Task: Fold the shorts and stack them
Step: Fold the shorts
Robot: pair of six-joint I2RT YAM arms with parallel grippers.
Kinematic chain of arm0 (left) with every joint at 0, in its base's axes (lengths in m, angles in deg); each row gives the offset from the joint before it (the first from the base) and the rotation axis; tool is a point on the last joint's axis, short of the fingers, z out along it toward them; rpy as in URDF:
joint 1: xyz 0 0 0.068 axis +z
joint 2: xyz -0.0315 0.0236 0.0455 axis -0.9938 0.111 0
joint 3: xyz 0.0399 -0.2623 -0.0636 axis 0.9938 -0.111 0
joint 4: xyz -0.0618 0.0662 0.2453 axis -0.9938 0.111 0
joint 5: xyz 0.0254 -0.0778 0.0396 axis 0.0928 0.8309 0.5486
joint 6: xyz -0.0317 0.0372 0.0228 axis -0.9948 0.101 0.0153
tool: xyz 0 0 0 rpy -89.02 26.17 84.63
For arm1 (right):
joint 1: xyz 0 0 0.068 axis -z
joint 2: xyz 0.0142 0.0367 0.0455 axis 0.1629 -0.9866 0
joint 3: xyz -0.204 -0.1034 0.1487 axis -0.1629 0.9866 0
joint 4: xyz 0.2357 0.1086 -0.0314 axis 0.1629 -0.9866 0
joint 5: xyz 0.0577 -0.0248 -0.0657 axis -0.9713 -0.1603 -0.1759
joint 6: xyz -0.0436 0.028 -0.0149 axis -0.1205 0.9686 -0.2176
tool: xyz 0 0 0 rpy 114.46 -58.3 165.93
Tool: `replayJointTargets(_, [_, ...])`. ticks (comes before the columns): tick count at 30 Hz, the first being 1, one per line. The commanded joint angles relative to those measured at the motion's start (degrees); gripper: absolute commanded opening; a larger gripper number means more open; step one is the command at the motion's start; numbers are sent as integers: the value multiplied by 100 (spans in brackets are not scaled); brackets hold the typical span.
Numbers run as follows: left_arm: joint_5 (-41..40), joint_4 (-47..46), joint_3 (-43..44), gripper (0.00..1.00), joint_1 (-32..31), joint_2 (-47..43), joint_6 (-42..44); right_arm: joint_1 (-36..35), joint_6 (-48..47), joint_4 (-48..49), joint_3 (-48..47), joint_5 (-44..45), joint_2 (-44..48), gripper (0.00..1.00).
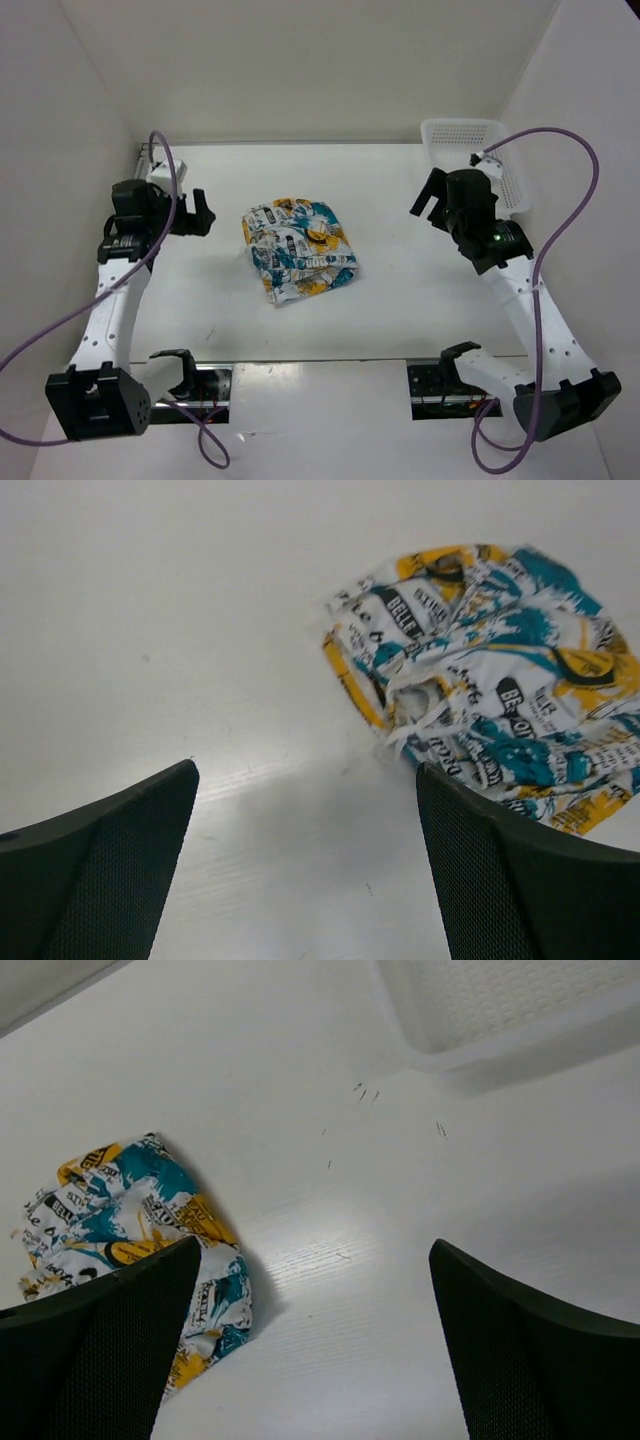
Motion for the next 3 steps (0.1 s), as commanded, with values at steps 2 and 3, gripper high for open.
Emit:
replayJointTargets(2, [-605, -235, -509, 96, 42, -734, 21, 43, 13, -185, 22, -82, -76, 100])
replayJointTargets(3, [-676, -235, -562, 96, 42, -892, 21, 43, 13, -247, -30, -4, -146, 100])
